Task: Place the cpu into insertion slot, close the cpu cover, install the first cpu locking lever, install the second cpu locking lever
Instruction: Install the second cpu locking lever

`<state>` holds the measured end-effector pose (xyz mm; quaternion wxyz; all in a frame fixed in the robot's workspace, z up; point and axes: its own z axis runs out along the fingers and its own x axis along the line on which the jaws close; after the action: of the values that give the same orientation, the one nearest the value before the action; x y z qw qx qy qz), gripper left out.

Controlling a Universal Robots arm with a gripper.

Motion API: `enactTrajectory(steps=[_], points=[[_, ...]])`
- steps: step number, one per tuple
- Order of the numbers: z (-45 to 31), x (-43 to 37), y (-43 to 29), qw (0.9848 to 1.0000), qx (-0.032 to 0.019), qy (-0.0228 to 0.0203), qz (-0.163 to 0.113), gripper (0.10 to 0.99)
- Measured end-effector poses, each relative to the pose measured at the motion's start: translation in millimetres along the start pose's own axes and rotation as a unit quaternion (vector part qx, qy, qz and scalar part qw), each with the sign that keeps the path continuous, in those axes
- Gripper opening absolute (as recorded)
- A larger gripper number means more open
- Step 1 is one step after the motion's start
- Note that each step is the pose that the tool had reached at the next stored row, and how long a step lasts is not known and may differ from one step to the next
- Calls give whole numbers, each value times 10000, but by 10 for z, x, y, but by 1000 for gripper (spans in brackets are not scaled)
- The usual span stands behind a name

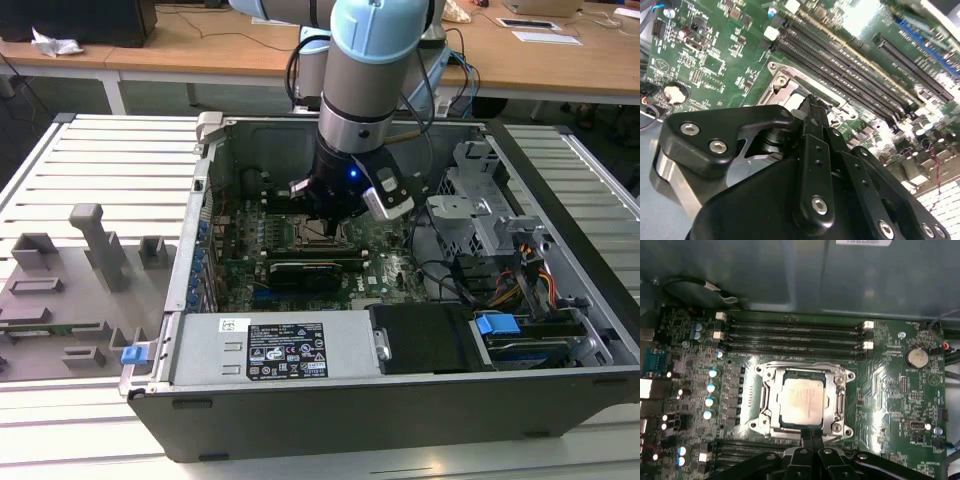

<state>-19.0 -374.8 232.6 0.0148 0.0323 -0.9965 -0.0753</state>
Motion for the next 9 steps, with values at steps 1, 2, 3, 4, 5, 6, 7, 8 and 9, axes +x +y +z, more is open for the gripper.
enactTrajectory(steps=[1,2,3,4,5,6,7,8,9], points=[[-5,1,-25,10000,-8,9,2,102],[-7,2,-46,10000,-14,15,3,102],[-9,2,-58,10000,-17,14,3,102],[-11,18,-72,10000,-29,14,4,102],[-10,54,-75,10000,-42,13,2,102],[-9,88,-75,10000,-49,13,1,102],[-9,121,-74,10000,-56,12,1,102],[-8,141,-76,10000,-61,12,2,102],[-6,161,-78,10000,-63,12,2,102]])
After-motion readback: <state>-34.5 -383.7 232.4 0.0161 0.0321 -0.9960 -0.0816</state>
